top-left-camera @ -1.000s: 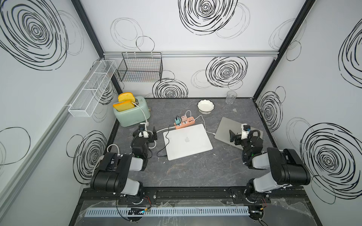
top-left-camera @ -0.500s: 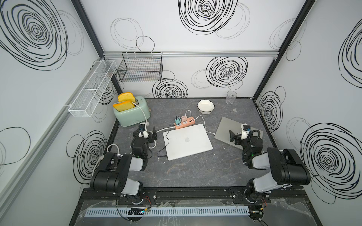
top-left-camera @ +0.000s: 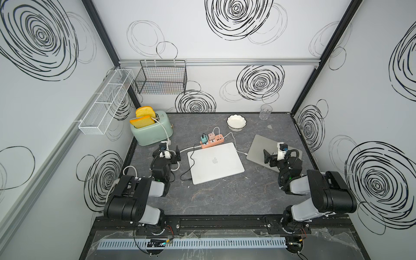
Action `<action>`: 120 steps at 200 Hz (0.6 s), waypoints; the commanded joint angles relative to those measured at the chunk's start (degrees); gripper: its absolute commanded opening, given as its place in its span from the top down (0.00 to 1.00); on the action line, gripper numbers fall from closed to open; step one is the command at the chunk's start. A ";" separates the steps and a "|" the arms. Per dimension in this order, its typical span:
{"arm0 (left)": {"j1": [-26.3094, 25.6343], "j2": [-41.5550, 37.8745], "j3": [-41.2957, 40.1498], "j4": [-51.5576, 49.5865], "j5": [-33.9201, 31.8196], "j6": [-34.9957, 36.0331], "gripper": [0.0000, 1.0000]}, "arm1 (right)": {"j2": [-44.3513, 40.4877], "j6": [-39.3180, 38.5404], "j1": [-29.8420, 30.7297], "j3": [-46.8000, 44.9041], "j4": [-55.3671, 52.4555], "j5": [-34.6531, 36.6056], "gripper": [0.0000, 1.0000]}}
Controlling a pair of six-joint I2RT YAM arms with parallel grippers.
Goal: Unplug the laptop charger
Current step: Remove the charging cable from the laptop.
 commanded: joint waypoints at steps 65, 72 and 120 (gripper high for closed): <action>0.37 -11.22 11.56 -27.42 -7.56 -6.00 0.03 | -4.69 2.39 3.36 20.55 -32.85 12.48 0.01; 0.11 -13.37 13.89 -33.58 -7.11 -8.26 0.03 | -5.48 2.65 4.52 22.79 -35.62 13.14 0.01; -2.43 -23.04 26.29 -67.96 5.86 -28.70 0.03 | -5.55 9.59 17.60 42.24 -62.97 19.02 0.01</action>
